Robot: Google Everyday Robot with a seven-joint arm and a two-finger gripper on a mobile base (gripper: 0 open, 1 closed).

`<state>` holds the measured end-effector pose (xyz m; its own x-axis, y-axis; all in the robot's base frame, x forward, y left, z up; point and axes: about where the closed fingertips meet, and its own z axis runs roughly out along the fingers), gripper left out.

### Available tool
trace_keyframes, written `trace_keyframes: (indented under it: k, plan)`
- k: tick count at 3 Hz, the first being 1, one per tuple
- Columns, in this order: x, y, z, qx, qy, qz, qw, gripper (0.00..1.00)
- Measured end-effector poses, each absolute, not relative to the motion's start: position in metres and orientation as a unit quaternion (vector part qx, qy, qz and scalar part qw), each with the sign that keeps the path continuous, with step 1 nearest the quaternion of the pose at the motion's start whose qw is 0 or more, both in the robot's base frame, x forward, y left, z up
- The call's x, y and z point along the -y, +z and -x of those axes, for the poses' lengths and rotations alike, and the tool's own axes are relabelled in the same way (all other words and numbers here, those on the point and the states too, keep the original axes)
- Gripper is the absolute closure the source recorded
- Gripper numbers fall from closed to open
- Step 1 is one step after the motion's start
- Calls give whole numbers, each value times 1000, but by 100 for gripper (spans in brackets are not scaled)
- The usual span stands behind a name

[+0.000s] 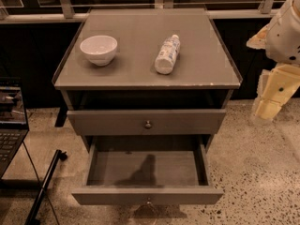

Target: Place blue plastic bottle into middle drawer

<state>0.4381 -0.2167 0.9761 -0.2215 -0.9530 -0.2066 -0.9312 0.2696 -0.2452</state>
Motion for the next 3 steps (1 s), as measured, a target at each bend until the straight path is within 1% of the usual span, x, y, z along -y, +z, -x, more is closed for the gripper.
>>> trace_keyframes:
  k: [1,2,3]
  plan:
    - [217,976,-438,-781,-34,603,159,0]
    - [217,978,-443,-786,-38,592,173,0]
    - [227,986,-465,-827,-26,505,246,0]
